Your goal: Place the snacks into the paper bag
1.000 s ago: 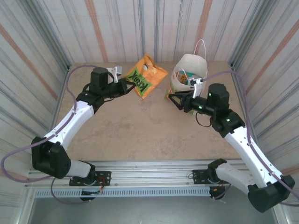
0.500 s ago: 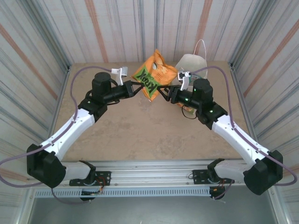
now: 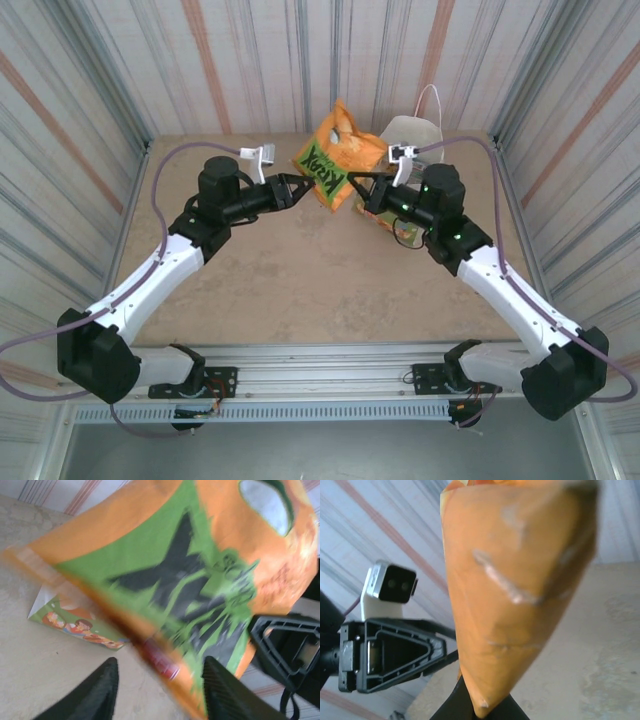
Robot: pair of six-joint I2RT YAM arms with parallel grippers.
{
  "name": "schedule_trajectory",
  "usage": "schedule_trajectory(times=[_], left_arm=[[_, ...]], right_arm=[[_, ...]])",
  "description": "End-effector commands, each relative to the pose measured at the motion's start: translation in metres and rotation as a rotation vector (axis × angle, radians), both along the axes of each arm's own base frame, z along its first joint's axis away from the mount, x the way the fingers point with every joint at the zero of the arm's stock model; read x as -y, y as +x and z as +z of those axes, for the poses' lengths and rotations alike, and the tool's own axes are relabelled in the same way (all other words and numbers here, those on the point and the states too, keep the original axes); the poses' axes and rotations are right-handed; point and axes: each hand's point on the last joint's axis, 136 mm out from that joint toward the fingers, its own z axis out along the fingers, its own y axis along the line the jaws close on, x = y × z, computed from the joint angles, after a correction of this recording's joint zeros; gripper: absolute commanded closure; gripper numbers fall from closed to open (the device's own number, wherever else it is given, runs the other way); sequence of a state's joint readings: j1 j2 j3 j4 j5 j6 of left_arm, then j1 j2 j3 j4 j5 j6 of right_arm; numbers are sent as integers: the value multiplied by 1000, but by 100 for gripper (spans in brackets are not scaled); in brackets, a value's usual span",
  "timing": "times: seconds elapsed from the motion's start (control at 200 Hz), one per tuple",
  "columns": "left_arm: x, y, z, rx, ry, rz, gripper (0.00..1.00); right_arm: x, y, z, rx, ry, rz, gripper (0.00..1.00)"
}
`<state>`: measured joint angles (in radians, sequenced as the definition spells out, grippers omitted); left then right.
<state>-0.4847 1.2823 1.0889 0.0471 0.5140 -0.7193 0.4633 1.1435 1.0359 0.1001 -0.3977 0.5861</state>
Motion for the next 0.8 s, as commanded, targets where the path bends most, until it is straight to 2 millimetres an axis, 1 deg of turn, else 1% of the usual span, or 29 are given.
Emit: schedule_trajectory(times=[0.0,0.08,0.165,0.24,0.341,0.436,0.496,0.556,0.646,0.797], left_arm=[[-7,-4,10,44,44,27,43],[-10,-3,6,40,68,39,42],[-10,-2,4,37,75,42,42],[-9,-1,2,31,76,41,42],[-7,1,2,24,83,32,42],[-8,2,2,27,97,34,42],[-8,3,0,27,106,39,42],[-9,4,-2,23,115,44,43],[-10,5,-7,11,129,49,43],[-14,8,-16,-11,140,78,43]], right_arm=[[42,-1,51,140,-60,-85,98],[74,7,66,167,-115,-152,98],[103,17,75,183,-187,-215,97],[123,26,77,178,-221,-250,97],[145,43,74,154,-241,-288,97],[158,57,68,136,-260,-316,98],[163,67,56,92,-279,-326,99],[165,74,39,23,-298,-319,100],[161,78,15,-73,-305,-289,100],[160,81,-13,-169,-336,-286,100]])
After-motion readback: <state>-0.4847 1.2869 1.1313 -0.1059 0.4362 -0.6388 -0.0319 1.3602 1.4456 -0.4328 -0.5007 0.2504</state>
